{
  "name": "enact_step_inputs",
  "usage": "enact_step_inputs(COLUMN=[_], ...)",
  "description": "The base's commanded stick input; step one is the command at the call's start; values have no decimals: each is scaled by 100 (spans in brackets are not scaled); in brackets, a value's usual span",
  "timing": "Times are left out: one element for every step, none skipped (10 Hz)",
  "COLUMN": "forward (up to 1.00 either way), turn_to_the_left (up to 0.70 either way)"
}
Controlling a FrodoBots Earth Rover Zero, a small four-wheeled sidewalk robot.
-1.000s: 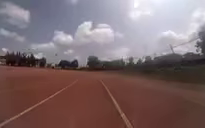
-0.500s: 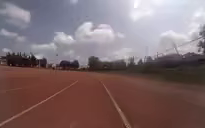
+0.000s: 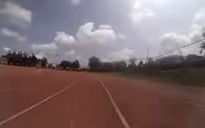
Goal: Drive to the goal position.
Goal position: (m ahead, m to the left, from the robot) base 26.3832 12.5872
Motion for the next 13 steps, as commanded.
enact_step_inputs(forward=[70,70,70,70,70,70,70,70,70,70,70,70,70], turn_to_the_left=[0,0,0,0,0,0,0,0,0,0,0,0,0])
